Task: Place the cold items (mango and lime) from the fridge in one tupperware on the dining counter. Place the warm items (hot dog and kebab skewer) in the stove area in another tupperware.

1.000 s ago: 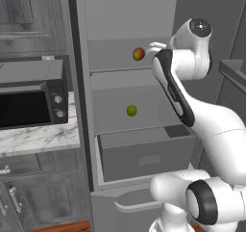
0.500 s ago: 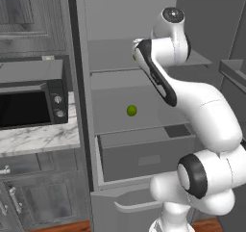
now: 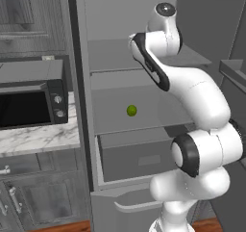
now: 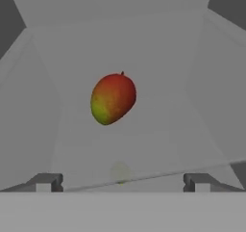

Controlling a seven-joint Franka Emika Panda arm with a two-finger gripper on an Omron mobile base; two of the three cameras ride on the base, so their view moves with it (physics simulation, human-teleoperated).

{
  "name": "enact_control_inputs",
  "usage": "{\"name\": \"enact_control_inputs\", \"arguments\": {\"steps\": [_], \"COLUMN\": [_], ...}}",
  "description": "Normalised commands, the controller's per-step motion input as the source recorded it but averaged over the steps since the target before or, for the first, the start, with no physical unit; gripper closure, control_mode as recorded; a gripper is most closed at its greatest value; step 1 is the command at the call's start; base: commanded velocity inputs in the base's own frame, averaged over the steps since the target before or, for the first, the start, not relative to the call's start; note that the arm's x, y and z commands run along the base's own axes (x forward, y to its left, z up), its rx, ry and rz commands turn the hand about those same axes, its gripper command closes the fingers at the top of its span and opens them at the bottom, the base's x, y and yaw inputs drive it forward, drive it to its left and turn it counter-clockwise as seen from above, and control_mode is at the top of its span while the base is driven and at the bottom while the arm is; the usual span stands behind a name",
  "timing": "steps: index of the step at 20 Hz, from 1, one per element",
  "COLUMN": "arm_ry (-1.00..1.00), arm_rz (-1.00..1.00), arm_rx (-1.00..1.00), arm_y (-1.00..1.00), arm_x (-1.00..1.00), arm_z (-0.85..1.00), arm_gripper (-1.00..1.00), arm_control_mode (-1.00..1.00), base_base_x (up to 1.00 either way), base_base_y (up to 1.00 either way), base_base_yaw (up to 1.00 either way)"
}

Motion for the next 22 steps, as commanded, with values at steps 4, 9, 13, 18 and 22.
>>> {"name": "enact_control_inputs", "arguments": {"steps": [4, 9, 13, 18, 22], "arm_ry": [0.0, 0.0, 0.0, 0.0, 0.11], "arm_rz": [0.0, 0.0, 0.0, 0.0, 0.0], "arm_rx": [0.0, 0.0, 0.0, 0.0, 0.0], "arm_y": [-0.01, -0.02, 0.0, 0.0, 0.0], "arm_x": [0.59, 0.62, 0.66, 0.56, 0.02], "arm_z": [-0.24, -0.2, -0.05, -0.01, -0.07], "arm_gripper": [-1.0, -1.0, -1.0, -1.0, -1.0], "arm_control_mode": [-1.0, -1.0, -1.0, -1.0, -1.0], "base_base_x": [0.0, 0.0, 0.0, 0.0, 0.0], "base_base_y": [0.0, 0.0, 0.0, 0.0, 0.0], "base_base_yaw": [0.0, 0.0, 0.0, 0.0, 0.0]}}
